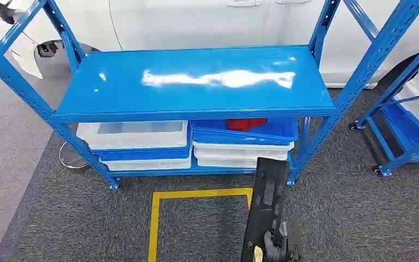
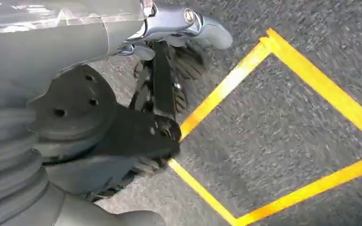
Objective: Take the parts from the cabinet and place them on the table.
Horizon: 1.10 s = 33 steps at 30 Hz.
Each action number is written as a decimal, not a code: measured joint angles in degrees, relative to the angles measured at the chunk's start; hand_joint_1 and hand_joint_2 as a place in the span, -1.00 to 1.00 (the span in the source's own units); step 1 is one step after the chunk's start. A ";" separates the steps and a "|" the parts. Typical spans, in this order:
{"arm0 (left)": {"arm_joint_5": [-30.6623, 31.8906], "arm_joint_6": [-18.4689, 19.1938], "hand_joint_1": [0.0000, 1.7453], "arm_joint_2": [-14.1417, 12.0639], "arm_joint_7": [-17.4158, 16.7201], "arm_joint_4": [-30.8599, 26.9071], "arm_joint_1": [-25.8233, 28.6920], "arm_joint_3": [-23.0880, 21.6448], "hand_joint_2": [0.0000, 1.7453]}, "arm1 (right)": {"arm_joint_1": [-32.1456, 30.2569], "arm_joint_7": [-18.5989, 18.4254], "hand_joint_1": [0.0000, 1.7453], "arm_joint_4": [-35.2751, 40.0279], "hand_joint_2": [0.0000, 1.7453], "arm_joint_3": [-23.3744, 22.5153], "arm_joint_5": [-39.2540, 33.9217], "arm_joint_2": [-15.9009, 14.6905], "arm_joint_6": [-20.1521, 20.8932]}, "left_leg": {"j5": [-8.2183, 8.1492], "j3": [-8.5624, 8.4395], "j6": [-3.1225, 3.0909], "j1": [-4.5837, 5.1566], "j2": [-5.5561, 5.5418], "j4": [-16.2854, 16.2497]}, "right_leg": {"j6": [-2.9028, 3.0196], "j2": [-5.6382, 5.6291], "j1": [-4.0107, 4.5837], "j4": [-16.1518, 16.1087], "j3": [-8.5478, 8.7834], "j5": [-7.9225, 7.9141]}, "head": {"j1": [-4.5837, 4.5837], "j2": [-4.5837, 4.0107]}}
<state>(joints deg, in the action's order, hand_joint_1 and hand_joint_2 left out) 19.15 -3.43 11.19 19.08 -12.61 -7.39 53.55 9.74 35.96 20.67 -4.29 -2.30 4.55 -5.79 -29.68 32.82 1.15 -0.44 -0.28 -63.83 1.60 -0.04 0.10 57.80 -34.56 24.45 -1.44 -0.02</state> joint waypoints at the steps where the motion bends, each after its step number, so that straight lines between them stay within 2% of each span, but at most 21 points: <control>1: 0.04 0.00 -1.00 -0.02 0.00 0.00 -0.17 0.00 1.00 | 0.17 0.22 1.00 -0.48 1.00 -0.55 -0.07 0.07 0.11 | 1.27 -3.59 -0.84 0.36 -0.01 5.60 | -0.10 0.01 0.10 0.00 0.00 -0.20 | 0.07 0.00; 2: 0.15 0.00 -1.00 -0.18 -0.09 0.00 -0.40 0.00 1.00 | 0.26 0.46 1.00 -0.85 1.00 -0.96 -0.13 0.20 0.13 | 0.54 -4.07 -0.92 0.46 0.15 6.89 | -0.39 0.05 0.44 0.01 -0.09 -0.42 | 0.15 0.00; 5: 0.46 0.17 -1.00 -0.17 -0.13 0.00 -0.65 0.00 1.00 | 0.86 1.38 1.00 -1.62 1.00 -2.01 0.02 0.26 0.17 | 1.60 -3.59 -1.56 0.96 0.24 7.10 | -1.38 0.16 -0.12 -0.26 -0.20 -1.15 | 0.07 0.00; 7: 0.46 0.18 -1.00 -0.02 -0.13 0.00 -0.74 0.00 1.00 | 1.06 1.51 1.00 -1.92 1.00 -2.47 0.02 0.11 0.15 | 3.27 -3.73 -1.97 0.24 0.72 8.70 | -1.95 0.04 -0.10 0.14 -0.45 -0.85 | 0.09 -0.02; 8: 0.46 0.18 -1.00 -0.02 -0.13 0.00 -0.91 0.00 1.00 | 1.09 1.57 1.00 -2.03 1.00 -2.69 0.02 0.11 0.15 | 3.81 -3.35 -2.57 0.25 0.65 9.11 | -2.12 0.05 0.05 2.09 -1.47 1.52 | 0.22 -0.02; 10: 0.48 0.20 -1.00 -0.02 -0.15 0.00 -0.98 0.00 1.00 | 1.34 1.64 1.00 -2.29 1.00 -3.19 0.02 0.07 0.15 | 4.46 -2.19 -2.54 0.33 0.78 8.94 | -2.59 0.02 -0.27 11.33 -4.86 7.43 | 0.48 -0.02; 12: 0.48 0.28 -1.00 0.00 -0.20 0.00 -0.94 0.00 1.00 | 1.50 2.32 1.00 -2.38 1.00 -3.45 0.33 0.02 -0.11 | 4.86 -1.15 -2.37 0.33 0.97 8.53 | -3.02 0.05 -0.49 17.52 -6.27 10.01 | 0.48 0.00; 13: 0.48 0.28 -1.00 0.00 -0.33 0.00 -0.96 0.00 1.00 | 1.66 2.95 1.00 -2.38 1.00 -3.49 1.13 -0.02 -0.63 | 5.01 -0.70 -2.20 0.25 0.97 8.24 | -3.29 0.07 -0.71 16.29 -4.82 9.18 | 0.48 -0.02; 14: 0.46 0.28 -1.00 0.09 -0.39 0.00 -0.98 0.00 1.00 | 1.85 3.39 1.00 -2.29 1.00 -3.49 2.19 -0.11 -1.09 | 5.08 -0.34 -2.09 0.13 0.95 7.84 | -3.48 0.10 -0.98 12.44 -1.98 7.40 | 0.50 0.00; 16: 0.35 0.22 -1.00 0.13 -0.39 0.00 -1.10 0.00 1.00 | 1.23 3.58 1.00 -0.65 1.00 -3.30 5.78 -0.28 -2.65 | 4.90 0.47 -1.58 -0.12 0.76 6.58 | -3.87 0.11 -1.59 1.94 4.43 3.96 | 0.55 -0.02; 17: 0.24 0.15 -1.00 0.09 -0.42 0.00 -1.16 0.00 1.00 | 0.99 3.65 1.00 1.10 1.00 -2.75 7.81 -0.24 -3.52 | 4.91 1.15 -1.03 0.25 0.72 6.05 | -3.42 -0.22 -1.19 0.83 4.67 5.34 | 0.77 0.00; 18: 0.22 0.13 -1.00 0.09 -0.42 0.00 -1.24 0.00 1.00 | 1.03 3.83 1.00 2.41 1.00 -2.22 9.12 -0.24 -4.05 | 4.97 1.55 -0.85 0.39 0.73 5.44 | -2.44 -0.58 -1.31 0.77 4.13 4.63 | 0.63 -0.02; 22: 0.20 0.15 -1.00 0.09 -0.46 0.00 -1.21 0.00 1.00 | 1.35 4.00 1.00 4.72 1.00 -1.44 10.05 -0.26 -4.57 | 5.37 1.95 0.45 0.06 0.63 5.45 | -0.65 -0.22 -1.25 0.68 3.61 3.74 | 0.39 0.00; 24: 0.20 0.15 -1.00 0.09 -0.46 0.00 -1.20 0.00 1.00 | 1.53 4.00 1.00 5.62 1.00 -1.31 10.06 -0.28 -4.70 | 0.94 3.94 1.01 -0.06 0.62 0.10 | -0.02 -0.12 -1.21 0.63 3.10 3.30 | 0.09 -0.02; 26: 0.20 0.15 -1.00 0.09 -0.46 0.00 -1.17 0.00 1.00 | 1.51 4.00 1.00 6.08 1.00 -1.09 10.08 -0.28 -4.68 | -3.94 7.75 1.35 -0.18 0.62 -9.98 | 0.21 -0.05 -0.87 0.69 2.52 2.91 | 0.11 -0.02; 27: 0.17 0.13 -1.00 0.09 -0.46 0.00 -1.12 0.00 1.00 | 1.45 4.00 1.00 6.19 1.00 -0.98 10.10 -0.28 -4.68 | -4.81 8.75 1.29 -0.17 0.62 -13.01 | 0.21 -0.04 -0.72 0.76 2.27 2.74 | 0.11 -0.02; 28: 0.17 0.13 -1.00 0.09 -0.46 0.00 -1.06 0.00 1.00 | 1.37 4.00 1.00 6.27 1.00 -0.81 10.10 -0.28 -4.68 | -4.16 8.19 1.09 -0.16 0.62 -12.64 | 0.22 -0.04 -0.54 0.78 2.13 2.62 | 0.11 0.00; 29: 0.17 0.13 -1.00 0.09 -0.46 0.00 -1.04 0.00 1.00 | 1.34 4.00 1.00 6.38 1.00 -0.67 10.10 -0.28 -4.68 | -2.49 6.21 0.74 -0.12 0.61 -9.65 | 0.24 -0.05 -0.37 0.77 2.11 2.56 | 0.11 0.00; 31: 0.17 0.15 -1.00 0.09 -0.46 0.00 -1.15 0.00 1.00 | 1.36 4.00 1.00 6.78 1.00 -0.59 10.31 -0.26 -4.87 | 2.09 -0.08 -0.55 0.29 0.55 1.44 | 0.21 -0.10 0.10 0.75 2.24 2.45 | 0.11 -0.02; 32: 0.17 0.15 -1.00 -0.11 -0.44 -0.02 -1.28 0.00 1.00 | 1.18 3.98 1.00 7.35 1.00 -0.41 11.53 -0.22 -6.41 | 1.83 -2.09 -1.58 0.54 0.50 5.40 | 0.11 0.03 -0.12 0.69 2.19 2.33 | 0.22 -0.02; 33: 0.13 0.15 -1.00 -0.22 -0.37 -0.02 -1.28 0.00 1.00 | 0.97 4.00 1.00 8.51 1.00 0.27 13.71 -0.31 -9.15 | 2.22 -2.15 -1.67 0.85 0.66 6.06 | -0.21 0.01 0.04 0.82 1.86 2.15 | 0.61 -0.02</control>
<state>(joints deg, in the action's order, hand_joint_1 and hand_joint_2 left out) 19.28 -3.28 10.97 18.71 -12.63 -8.68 53.55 10.71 39.95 29.18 -4.02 11.42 4.24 -14.94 -27.46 30.67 -0.53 0.41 0.39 -57.77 1.39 -0.03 0.13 58.62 -32.70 26.61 -0.83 -0.04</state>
